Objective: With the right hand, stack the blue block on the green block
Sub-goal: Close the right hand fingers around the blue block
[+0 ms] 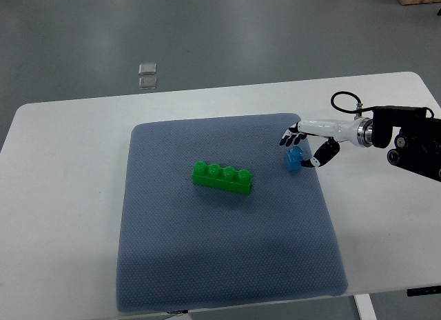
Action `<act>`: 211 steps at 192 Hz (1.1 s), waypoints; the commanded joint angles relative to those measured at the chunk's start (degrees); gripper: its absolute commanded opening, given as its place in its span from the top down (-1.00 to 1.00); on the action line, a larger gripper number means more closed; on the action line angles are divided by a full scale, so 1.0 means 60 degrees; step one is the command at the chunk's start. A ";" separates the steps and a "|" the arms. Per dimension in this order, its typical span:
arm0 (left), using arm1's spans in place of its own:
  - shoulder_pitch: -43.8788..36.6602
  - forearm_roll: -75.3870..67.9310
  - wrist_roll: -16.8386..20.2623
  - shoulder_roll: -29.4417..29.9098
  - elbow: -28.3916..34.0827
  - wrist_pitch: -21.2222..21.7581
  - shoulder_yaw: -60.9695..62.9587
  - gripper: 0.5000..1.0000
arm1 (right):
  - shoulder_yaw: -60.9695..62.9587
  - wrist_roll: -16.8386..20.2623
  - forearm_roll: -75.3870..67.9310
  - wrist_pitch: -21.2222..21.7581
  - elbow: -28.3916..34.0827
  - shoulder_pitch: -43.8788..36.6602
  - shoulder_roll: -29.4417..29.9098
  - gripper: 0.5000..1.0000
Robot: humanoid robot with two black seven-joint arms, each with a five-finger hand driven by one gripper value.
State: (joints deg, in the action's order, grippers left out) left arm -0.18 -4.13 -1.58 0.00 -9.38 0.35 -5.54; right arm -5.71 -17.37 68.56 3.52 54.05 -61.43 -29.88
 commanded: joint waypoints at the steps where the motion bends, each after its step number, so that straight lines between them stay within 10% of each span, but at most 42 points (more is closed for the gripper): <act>1: 0.0000 0.0000 0.0000 0.0000 0.0011 0.0000 0.0000 -1.00 | 0.0000 0.0010 0.0000 0.0000 0.0000 0.0000 0.0014 0.06; 211: 0.0000 0.0000 0.0000 0.0000 -0.0004 0.0000 0.0000 -1.00 | 0.0000 -0.0020 0.0205 -0.0015 0.0015 0.0014 0.0043 0.57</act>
State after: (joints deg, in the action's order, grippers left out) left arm -0.18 -4.13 -1.58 0.00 -9.37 0.35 -5.54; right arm -5.71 -17.48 69.76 3.47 54.14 -61.42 -29.63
